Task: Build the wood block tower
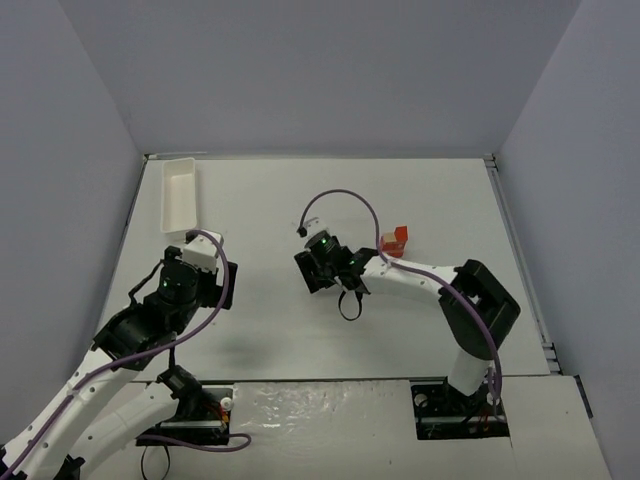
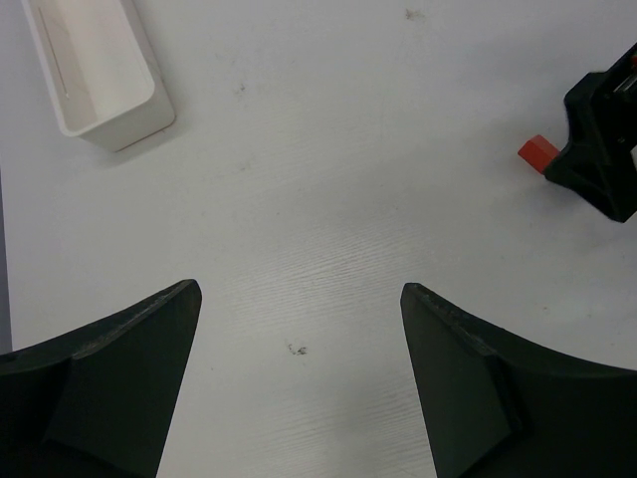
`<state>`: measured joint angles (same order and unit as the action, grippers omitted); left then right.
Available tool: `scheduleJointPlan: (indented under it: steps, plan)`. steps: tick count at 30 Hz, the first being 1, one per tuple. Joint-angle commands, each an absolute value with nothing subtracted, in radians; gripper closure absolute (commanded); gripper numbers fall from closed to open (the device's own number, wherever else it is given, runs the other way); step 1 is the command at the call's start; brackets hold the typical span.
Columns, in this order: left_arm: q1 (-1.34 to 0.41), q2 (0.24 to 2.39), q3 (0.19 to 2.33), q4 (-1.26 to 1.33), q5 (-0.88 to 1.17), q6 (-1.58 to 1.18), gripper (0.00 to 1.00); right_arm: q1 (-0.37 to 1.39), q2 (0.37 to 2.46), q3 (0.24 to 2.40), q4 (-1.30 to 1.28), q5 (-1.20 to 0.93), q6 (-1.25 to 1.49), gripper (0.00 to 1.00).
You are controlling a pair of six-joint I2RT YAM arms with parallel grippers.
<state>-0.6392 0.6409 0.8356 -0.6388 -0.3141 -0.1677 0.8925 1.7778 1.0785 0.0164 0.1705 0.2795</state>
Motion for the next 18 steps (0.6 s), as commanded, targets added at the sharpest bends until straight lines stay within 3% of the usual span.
scheduleJointPlan:
  steps: [1,18]
  plan:
    - [-0.629,0.658,0.850,-0.589,-0.308,-0.166,0.21,0.778,1.594,1.052,0.010,0.039,0.068,0.41]
    - [-0.623,0.664,0.850,-0.589,-0.302,-0.164,0.21,0.714,1.724,1.062,0.009,0.022,-0.112,0.35]
